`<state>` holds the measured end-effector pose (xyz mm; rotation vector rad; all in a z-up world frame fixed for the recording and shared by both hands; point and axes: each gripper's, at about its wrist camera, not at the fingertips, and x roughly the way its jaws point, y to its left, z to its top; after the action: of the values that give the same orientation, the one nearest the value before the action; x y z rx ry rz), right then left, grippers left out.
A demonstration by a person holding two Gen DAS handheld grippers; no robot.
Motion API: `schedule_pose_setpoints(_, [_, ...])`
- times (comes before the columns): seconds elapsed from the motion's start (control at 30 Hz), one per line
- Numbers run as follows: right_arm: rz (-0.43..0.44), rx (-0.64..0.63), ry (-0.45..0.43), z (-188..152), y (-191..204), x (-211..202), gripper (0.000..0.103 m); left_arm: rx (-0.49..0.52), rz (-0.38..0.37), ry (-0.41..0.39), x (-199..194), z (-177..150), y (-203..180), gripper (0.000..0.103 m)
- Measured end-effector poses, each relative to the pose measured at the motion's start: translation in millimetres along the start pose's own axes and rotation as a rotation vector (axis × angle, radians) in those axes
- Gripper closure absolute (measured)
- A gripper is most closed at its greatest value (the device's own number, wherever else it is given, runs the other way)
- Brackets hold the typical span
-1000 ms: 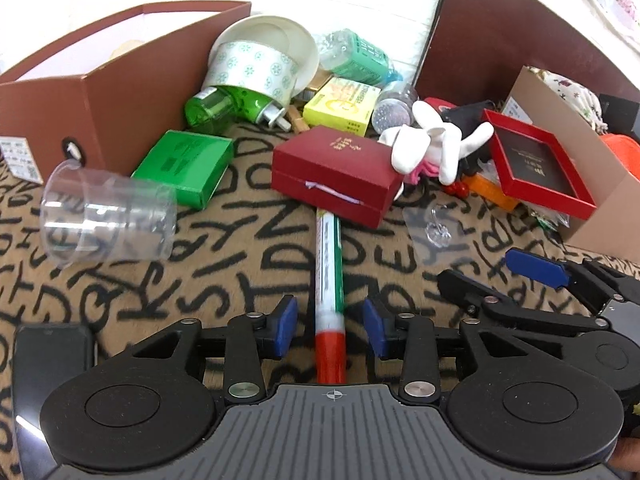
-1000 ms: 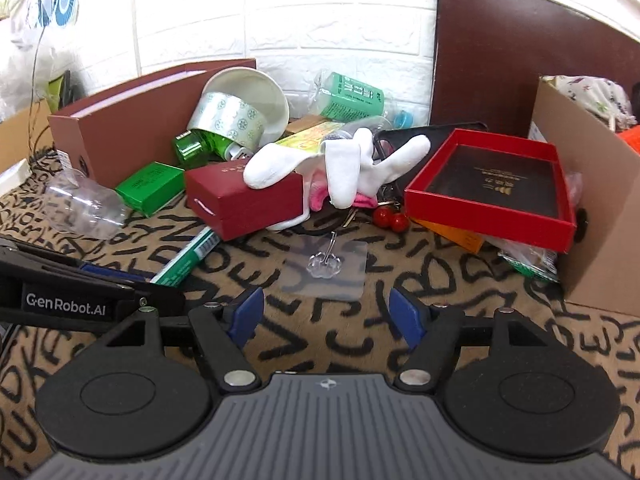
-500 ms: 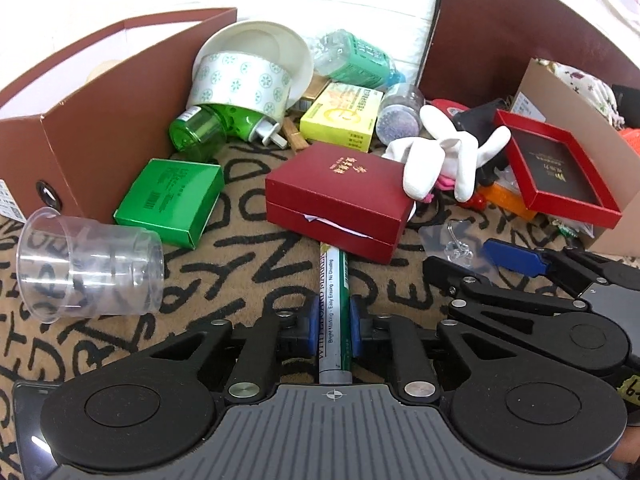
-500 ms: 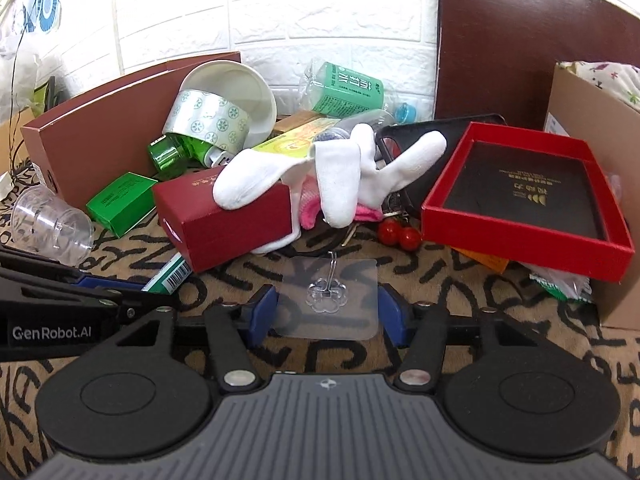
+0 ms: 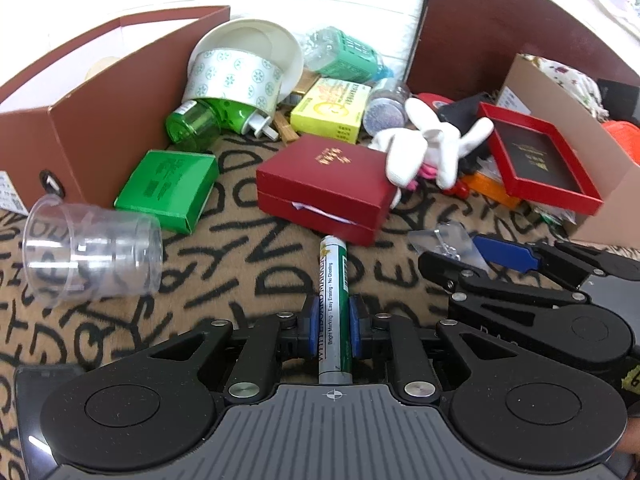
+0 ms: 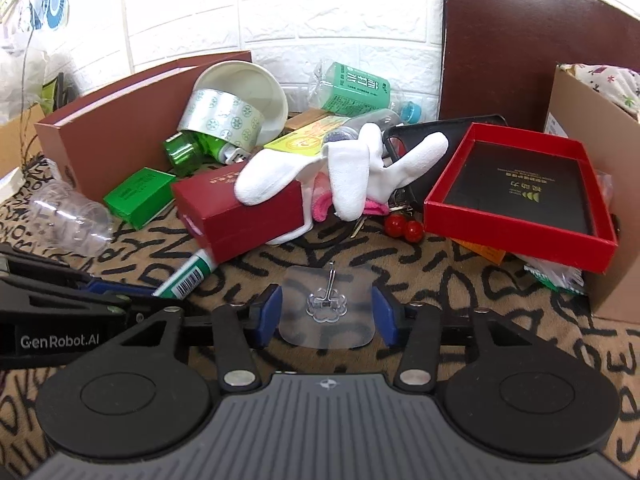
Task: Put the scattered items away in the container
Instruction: 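Grasp the clear plastic packet with the right gripper while the left gripper holds the marker, then carry marker and packet into the shoebox and open both grippers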
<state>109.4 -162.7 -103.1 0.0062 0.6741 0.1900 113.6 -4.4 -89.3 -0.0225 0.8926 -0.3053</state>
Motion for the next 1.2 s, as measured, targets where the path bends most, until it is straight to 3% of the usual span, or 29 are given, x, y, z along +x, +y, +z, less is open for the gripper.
schedule_pose_setpoints(0.3, [0.041,-0.017,-0.006,-9.0,10.8,-31.2,0.053,-0.002,-0.024,-0.038,-35.6,-8.2,2.6,0.091])
schedule_pose_setpoints(0.6, [0.05,-0.047,-0.087,0.5,20.9,-62.1,0.053,-0.004,-0.031,-0.107,-68.2,-1.4,6.0,0.091])
schedule_pose_setpoints(0.93, [0.141,-0.069,-0.188,46.8,43.0,-72.8,0.053,-0.045,-0.019,-0.247,-107.5,40.4,36.7,0.091])
schedule_pose_setpoints(1.2, [0.227,-0.135,-0.26,100.8,82.6,-56.6,0.053,-0.098,0.05,-0.339,-126.4,90.0,84.4,0.091])
